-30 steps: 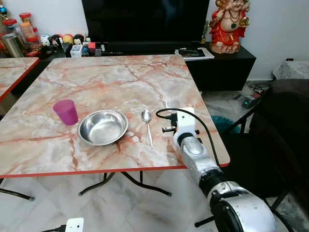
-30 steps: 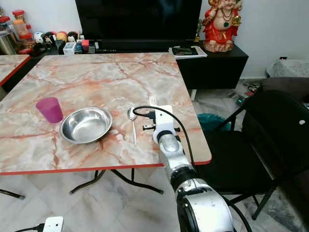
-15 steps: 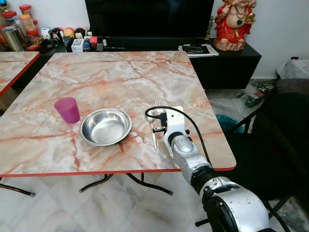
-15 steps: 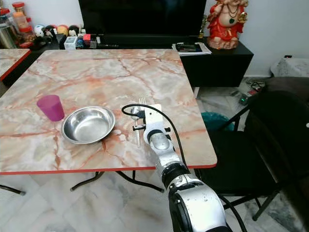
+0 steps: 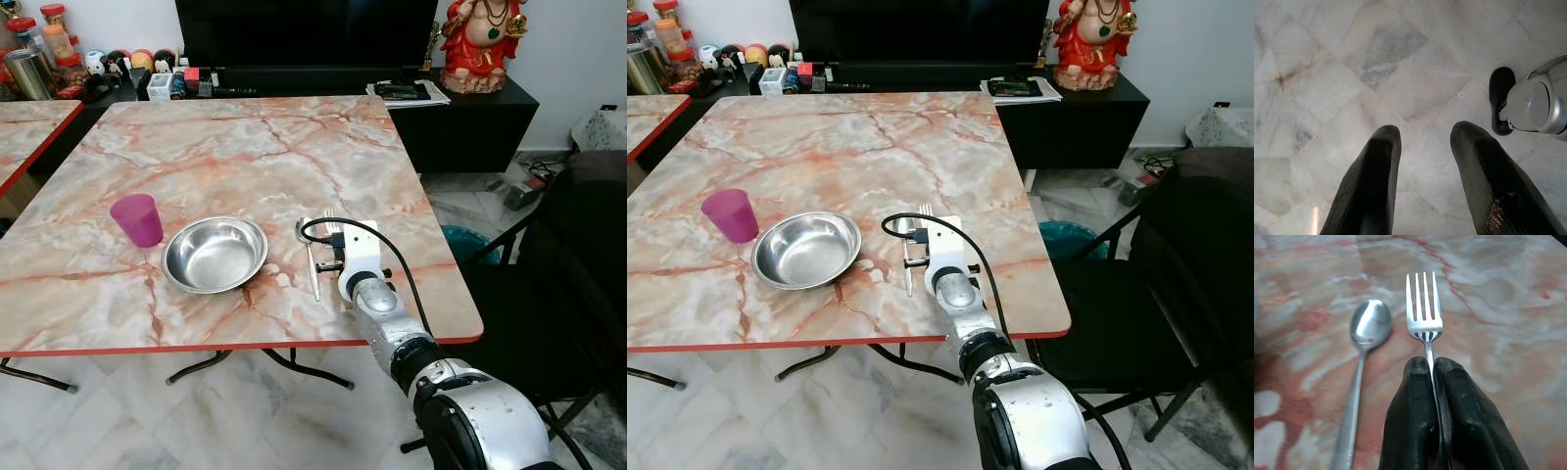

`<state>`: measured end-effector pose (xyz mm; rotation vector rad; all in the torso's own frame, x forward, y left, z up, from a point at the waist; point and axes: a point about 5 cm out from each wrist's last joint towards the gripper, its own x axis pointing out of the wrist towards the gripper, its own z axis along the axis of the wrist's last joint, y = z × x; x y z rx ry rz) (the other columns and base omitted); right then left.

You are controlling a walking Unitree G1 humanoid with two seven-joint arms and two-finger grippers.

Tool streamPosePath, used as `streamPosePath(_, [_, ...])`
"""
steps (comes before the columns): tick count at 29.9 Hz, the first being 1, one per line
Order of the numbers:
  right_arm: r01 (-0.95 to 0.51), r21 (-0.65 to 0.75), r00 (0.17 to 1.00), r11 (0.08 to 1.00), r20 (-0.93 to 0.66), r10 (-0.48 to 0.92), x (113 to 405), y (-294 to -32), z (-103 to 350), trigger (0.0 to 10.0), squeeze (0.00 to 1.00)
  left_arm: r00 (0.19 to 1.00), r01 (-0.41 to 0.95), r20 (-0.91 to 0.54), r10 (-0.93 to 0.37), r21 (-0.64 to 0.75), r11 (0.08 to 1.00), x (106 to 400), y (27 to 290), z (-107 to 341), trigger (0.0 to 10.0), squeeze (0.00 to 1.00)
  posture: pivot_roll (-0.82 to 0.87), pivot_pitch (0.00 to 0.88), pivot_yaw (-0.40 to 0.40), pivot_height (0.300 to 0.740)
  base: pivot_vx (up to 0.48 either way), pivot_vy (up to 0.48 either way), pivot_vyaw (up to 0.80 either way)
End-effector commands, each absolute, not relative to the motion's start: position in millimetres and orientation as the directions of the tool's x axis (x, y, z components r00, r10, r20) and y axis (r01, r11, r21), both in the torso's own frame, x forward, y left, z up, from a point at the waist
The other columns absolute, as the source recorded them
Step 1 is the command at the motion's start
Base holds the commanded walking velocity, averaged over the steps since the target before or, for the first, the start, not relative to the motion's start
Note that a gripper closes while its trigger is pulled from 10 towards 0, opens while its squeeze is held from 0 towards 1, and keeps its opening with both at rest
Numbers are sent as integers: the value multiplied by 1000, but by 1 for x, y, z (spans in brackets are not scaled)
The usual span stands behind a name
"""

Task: Setting the table

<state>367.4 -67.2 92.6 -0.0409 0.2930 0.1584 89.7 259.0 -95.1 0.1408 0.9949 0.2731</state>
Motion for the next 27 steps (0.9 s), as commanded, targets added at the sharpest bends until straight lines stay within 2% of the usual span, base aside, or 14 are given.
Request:
streamPosePath(1, [-141, -23, 940, 990, -317, 127, 366, -71, 87, 10000, 0, 510, -147, -811, 288, 248, 957, 84, 262, -95, 10000, 0, 167, 98, 17, 740, 0, 0, 0])
streamPosePath(20, [-132, -12, 932, 991, -342, 120, 360, -69, 79, 10000, 0, 484, -149, -821, 303, 264, 953, 67, 268, -96, 10000, 0, 184, 113, 17, 740, 0, 0, 0])
streamPosePath(27, [-150, 9, 956, 989, -253, 147, 364, -65, 91, 10000, 0, 516, -159, -802, 299, 253, 954, 80, 264, -94, 10000, 0, 170, 93, 16, 740, 0, 0, 0])
